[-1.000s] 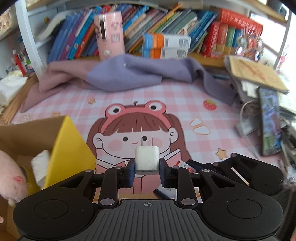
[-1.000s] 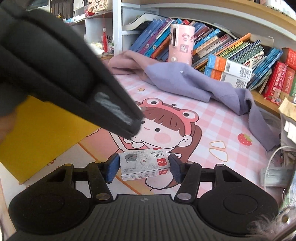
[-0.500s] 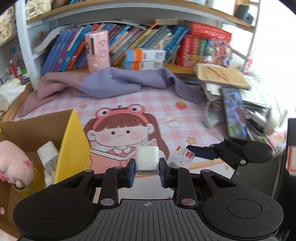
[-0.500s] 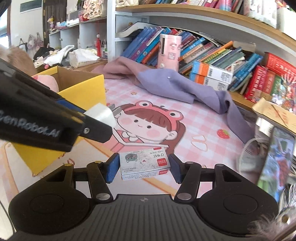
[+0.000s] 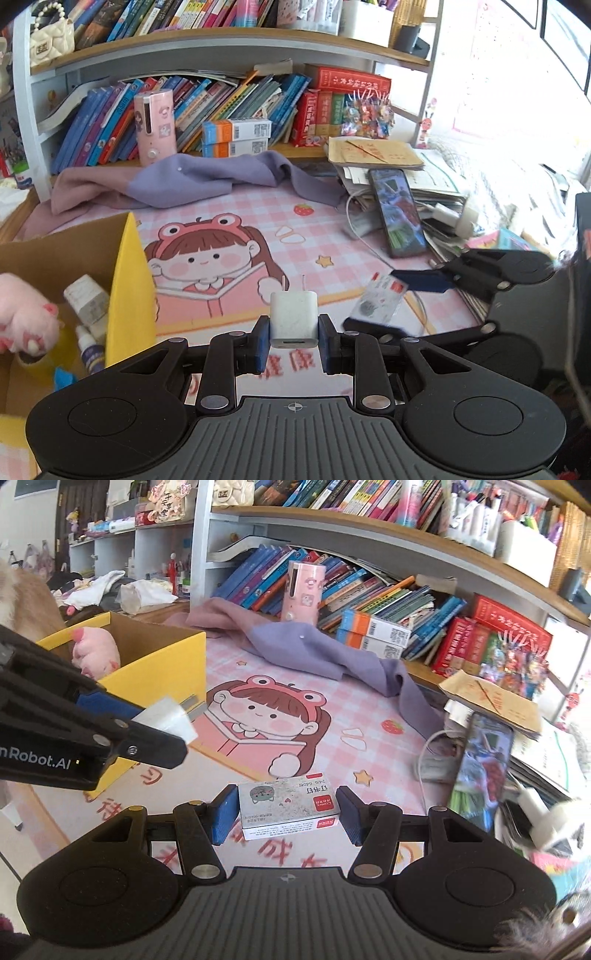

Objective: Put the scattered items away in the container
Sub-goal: 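Lift the charger plug and card box and carry both toward the yellow box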

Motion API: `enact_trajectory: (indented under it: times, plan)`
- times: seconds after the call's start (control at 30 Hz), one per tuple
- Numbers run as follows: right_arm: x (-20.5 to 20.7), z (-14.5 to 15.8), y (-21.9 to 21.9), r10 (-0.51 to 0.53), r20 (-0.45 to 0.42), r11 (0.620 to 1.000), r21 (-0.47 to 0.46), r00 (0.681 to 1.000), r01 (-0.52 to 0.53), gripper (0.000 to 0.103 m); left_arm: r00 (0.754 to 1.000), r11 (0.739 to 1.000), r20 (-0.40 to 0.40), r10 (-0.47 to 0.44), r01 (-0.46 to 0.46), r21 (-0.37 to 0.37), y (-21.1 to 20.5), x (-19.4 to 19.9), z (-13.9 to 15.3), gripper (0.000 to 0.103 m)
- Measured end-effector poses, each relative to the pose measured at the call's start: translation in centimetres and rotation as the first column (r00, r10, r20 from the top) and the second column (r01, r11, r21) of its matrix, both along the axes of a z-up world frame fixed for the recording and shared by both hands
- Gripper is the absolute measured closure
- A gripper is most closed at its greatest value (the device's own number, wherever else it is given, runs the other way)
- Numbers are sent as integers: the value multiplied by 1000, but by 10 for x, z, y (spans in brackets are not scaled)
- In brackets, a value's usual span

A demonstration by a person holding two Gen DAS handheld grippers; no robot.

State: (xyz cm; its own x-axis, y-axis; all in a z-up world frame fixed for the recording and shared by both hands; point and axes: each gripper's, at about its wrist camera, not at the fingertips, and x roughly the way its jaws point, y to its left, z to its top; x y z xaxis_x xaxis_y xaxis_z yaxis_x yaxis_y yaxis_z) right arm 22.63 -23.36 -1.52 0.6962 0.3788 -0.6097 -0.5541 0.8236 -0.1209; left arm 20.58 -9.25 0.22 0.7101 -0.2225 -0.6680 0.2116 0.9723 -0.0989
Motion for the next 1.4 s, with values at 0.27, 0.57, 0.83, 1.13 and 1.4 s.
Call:
enact_trajectory:
  times: [0.27,0.57,0.83,1.13,1.4]
  plan:
    - [-52,6,15,-51,-21,999,-20,998,50,48,999,998,-34,-19,17,-59,33,-52,-8,78]
    - [-113,6,51,-27,-18,999,-36,999,27,48,999,998,-30,-11,9,-69,65,-110,-10,78]
    - [-159,3,87,21,-16,999,-48,1000,-22,48,999,996,-31,36,-39,-81,100,-154,-14,78]
    - [-188,11,125,112,8,993,-45,994,-112,48,995,992,-35,98,-101,-76,137,-185,-13,78]
    - [-195,16,154,181,27,983,-45,983,-179,48,987,985,-21,161,-162,-65,162,-202,-11,78]
